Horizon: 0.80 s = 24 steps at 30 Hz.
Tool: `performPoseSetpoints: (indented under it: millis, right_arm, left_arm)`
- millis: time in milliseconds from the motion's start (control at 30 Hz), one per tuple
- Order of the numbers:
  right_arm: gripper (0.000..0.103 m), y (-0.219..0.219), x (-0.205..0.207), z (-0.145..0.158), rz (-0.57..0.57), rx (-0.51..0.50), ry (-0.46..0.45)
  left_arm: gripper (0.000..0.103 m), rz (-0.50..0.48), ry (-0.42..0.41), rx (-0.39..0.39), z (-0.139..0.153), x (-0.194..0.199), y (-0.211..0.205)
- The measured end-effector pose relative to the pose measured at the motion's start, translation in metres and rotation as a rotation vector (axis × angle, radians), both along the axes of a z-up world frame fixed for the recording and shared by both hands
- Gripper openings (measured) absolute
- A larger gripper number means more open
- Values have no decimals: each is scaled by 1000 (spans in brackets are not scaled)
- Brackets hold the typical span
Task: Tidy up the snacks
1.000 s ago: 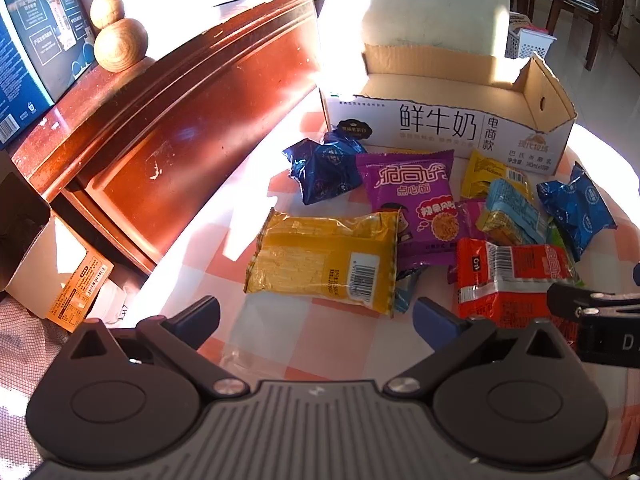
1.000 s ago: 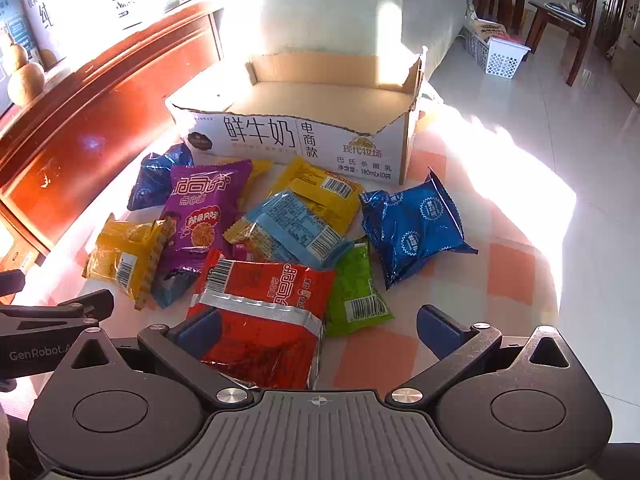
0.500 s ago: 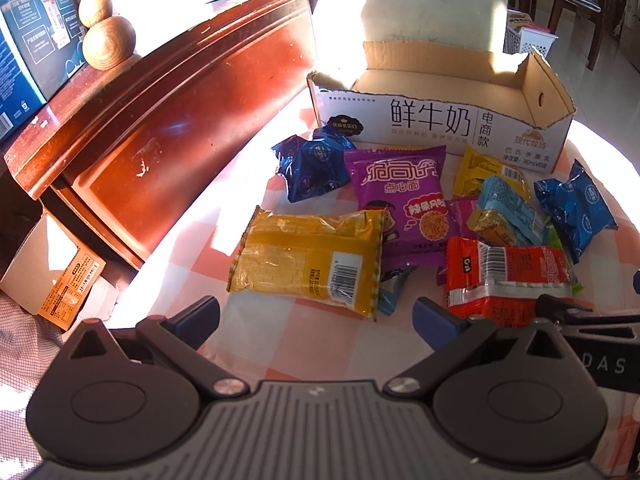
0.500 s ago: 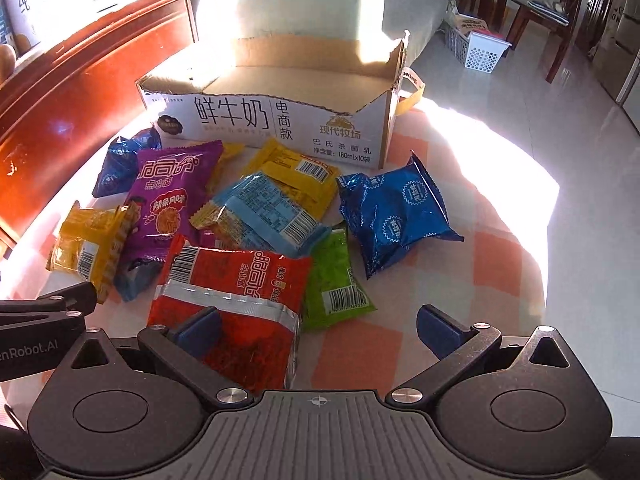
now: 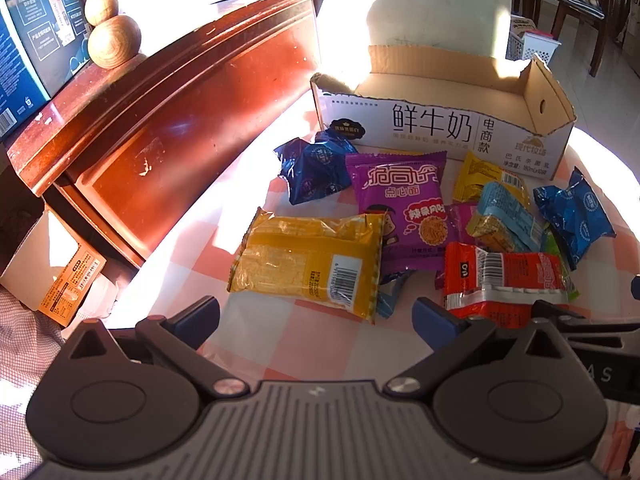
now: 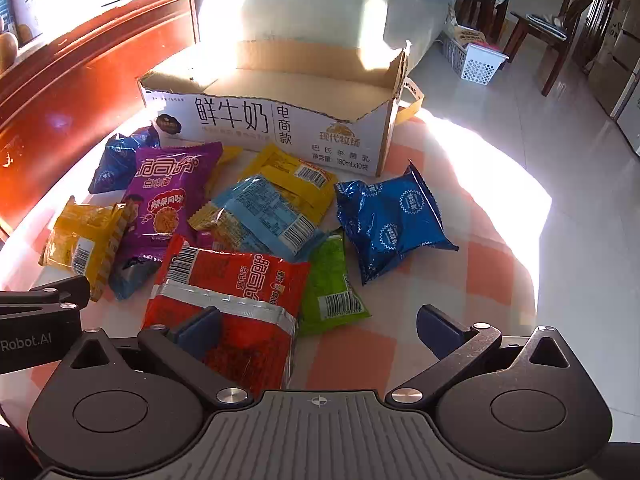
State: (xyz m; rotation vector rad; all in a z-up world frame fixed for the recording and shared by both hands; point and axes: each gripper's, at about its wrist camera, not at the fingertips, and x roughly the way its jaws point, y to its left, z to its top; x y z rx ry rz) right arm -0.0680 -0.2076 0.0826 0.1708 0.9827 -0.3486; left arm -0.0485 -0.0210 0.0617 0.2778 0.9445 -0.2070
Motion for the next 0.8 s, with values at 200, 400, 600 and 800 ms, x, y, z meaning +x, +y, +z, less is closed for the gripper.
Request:
performPoseSetpoints:
  millis: [200, 400, 600, 800]
  right_arm:
    - [103, 0, 0, 0, -1, 0, 1]
    - [103, 0, 0, 0, -2, 1, 1]
    - [103, -2, -1, -1, -6, 2, 1]
    - [103, -2, -1, -1, -9, 0, -1]
  left_arm:
    - [101, -1, -2, 2, 0, 0, -1]
    - [101, -1, -6, 3, 0, -1, -1]
    - [101, -1, -6, 3, 1, 0, -2]
    - [101, -3, -16, 11, 2, -1, -4]
